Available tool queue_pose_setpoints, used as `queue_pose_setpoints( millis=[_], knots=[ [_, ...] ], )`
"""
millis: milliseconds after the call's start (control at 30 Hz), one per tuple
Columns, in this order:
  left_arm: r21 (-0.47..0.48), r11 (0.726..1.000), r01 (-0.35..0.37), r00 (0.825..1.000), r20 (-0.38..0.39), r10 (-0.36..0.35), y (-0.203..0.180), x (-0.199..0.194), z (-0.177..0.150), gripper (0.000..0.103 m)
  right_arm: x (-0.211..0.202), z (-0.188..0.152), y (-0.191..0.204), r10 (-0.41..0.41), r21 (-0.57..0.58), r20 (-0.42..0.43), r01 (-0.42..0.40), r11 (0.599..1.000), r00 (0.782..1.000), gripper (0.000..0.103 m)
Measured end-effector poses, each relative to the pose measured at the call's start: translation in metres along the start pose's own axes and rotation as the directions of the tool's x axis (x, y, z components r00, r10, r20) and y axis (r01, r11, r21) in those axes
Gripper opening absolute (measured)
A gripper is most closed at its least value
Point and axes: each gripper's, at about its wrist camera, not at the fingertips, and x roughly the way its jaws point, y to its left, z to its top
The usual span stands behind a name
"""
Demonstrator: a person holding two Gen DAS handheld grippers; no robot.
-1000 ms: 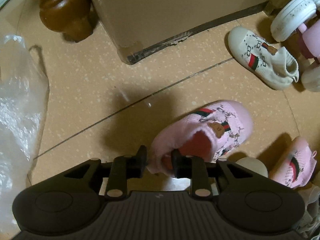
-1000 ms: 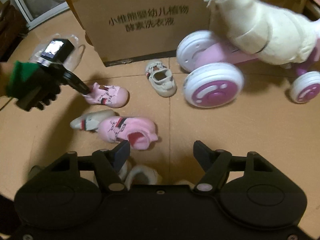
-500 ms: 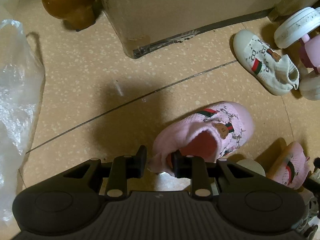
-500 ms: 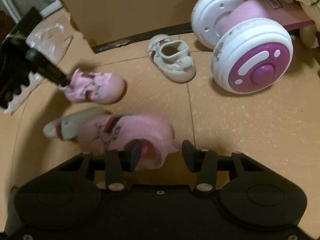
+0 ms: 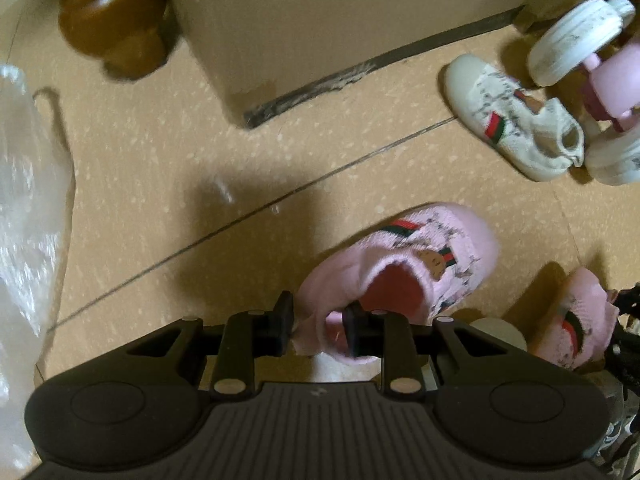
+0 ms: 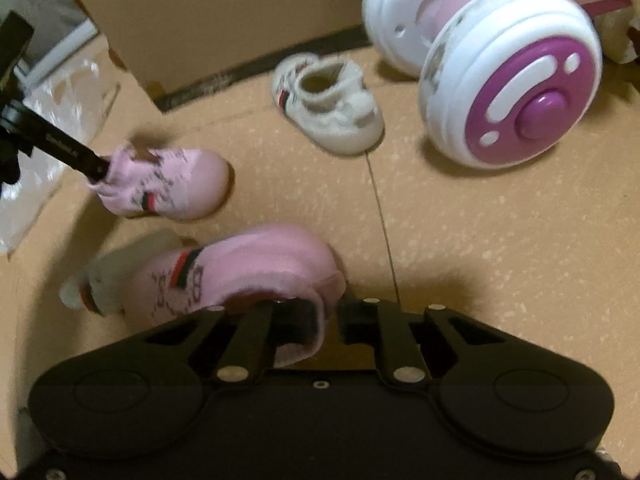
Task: Organize scattered shoes
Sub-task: 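Carry the pink sock shoe with the left tool toward the shoe row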
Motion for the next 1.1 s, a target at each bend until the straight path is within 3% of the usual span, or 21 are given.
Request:
queue_pose_setpoints(
  millis=[200,433,600,800,1100],
  knots=[
    [0.052,0.998,0.045,0.997,0.065,-0.048,-0.011,-0.022,0.014,0.017,-0.019,0.007,-0.004,0.022,-0.008,0.026,-0.022,1.000,0.999,0.010],
    [0.152,0.985,0.086,0.988,0.115,-0.104,-0.042,-0.053,0.024,0.017,-0.077,0.024,-0.027,0.016,-0.098,0.031,-0.013,0.995,0.999,0.010],
    [0.268,0.957,0.108,0.983,0.115,-0.144,-0.071,-0.071,0.028,0.017,-0.129,0.030,-0.055,-0.062,-0.265,-0.034,0.051,0.963,0.998,0.010],
    [0.391,0.907,0.155,0.973,0.098,-0.208,-0.113,-0.089,0.028,0.017,-0.167,0.013,-0.100,-0.174,-0.408,-0.134,0.106,0.907,0.976,0.010],
    [0.580,0.778,0.244,0.946,0.034,-0.322,-0.213,-0.102,0.022,0.017,-0.169,-0.042,-0.141,-0.236,-0.502,-0.241,0.087,0.861,0.941,0.010]
  ],
)
